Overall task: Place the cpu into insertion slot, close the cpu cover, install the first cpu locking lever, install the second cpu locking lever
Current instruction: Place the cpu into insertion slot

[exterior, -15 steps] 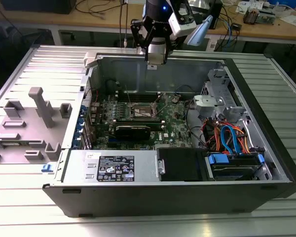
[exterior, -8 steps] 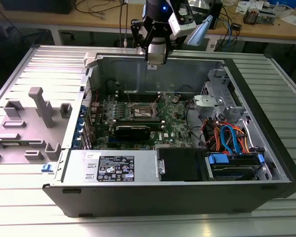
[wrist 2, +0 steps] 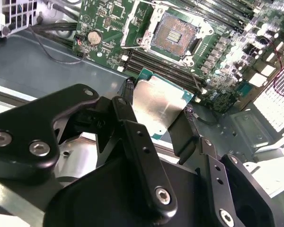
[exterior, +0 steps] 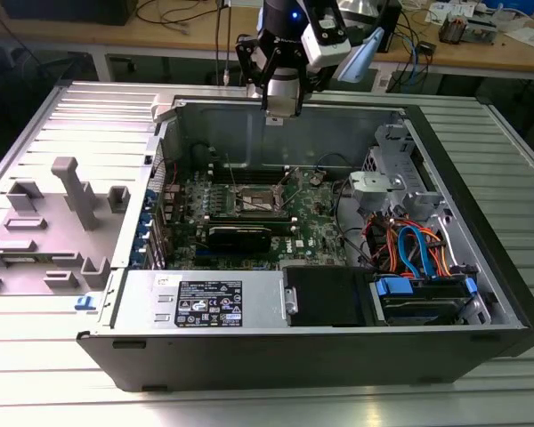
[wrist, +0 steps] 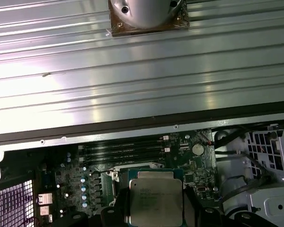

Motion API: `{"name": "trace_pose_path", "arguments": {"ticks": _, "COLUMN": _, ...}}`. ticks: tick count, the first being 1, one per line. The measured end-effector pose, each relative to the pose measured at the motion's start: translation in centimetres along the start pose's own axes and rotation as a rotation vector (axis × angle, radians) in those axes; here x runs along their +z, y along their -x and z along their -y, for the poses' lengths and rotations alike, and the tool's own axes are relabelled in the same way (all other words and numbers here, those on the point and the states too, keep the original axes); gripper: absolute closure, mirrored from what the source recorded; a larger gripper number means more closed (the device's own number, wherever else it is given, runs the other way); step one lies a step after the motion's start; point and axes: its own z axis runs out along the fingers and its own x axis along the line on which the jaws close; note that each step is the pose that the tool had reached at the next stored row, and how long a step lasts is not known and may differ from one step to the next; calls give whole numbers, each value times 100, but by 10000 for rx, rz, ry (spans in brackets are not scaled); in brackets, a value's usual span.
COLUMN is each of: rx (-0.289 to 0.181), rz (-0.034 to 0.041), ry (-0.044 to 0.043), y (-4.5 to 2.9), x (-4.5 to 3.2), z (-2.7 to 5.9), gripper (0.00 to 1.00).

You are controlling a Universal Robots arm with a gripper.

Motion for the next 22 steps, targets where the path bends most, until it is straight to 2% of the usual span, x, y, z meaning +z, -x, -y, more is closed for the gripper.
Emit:
{"name": "trace_pose_path", "arguments": {"ticks": 13, "rx": 66, "rz": 7, "ry": 1, "y": 0, "x": 1, "z": 0, "gripper": 45}}
{"name": "trace_pose_path", "arguments": {"ticks": 18, "rx": 391, "rz": 36, "ry": 9, "y": 0, "x": 5, "z": 0, "gripper": 45}}
{"name": "trace_pose_path", "arguments": {"ticks": 22, "rx": 875, "rz": 78, "ry": 18, "y": 0, "x": 10, "z": 1, "gripper": 45}}
